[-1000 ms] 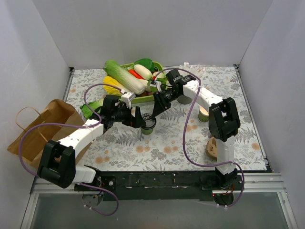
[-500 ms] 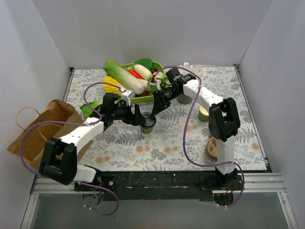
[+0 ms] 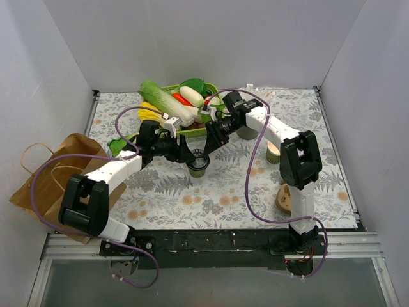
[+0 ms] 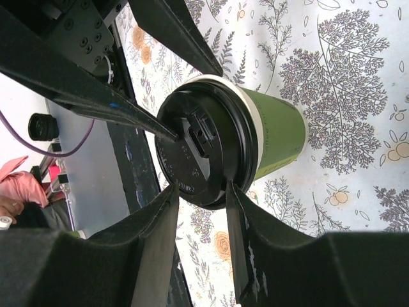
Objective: Pack the takeout coffee
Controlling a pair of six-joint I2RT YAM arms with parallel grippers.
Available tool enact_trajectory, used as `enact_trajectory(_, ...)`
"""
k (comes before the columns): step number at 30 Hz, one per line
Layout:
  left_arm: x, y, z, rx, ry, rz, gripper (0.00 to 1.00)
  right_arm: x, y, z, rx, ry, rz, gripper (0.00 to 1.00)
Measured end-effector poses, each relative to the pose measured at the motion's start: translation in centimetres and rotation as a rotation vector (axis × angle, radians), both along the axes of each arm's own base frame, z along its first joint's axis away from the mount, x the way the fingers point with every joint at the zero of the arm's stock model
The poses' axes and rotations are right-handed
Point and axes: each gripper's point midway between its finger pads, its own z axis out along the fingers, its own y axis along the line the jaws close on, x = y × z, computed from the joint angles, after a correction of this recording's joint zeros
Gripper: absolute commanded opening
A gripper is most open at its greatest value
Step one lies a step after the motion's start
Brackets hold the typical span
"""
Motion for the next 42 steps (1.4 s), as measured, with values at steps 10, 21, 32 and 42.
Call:
enact_trajectory(10,1.0,0.2,0.1,-0.027,0.028,0.002,0.51,0.0,0.0,0.0,-0.001,0.002,-0.001,0.43)
enact_trajectory(21,1.1,0.1,0.3,-0.07,0.057,-0.001,0.59,0.1,0.2,-0.1,0.009,0.01,0.004,0.45)
enact_trajectory(32,1.4,0.3,0.2,-0.067,0.06,0.019,0.76,1.2,0.7,-0.2,-0.012,-0.037,-0.004,0.46)
enact_trajectory(42,2.2,1.1,0.1,-0.023,0.054,0.076,0.98,1.3,1.6,-0.5,-0.022,-0.066,0.014,0.46)
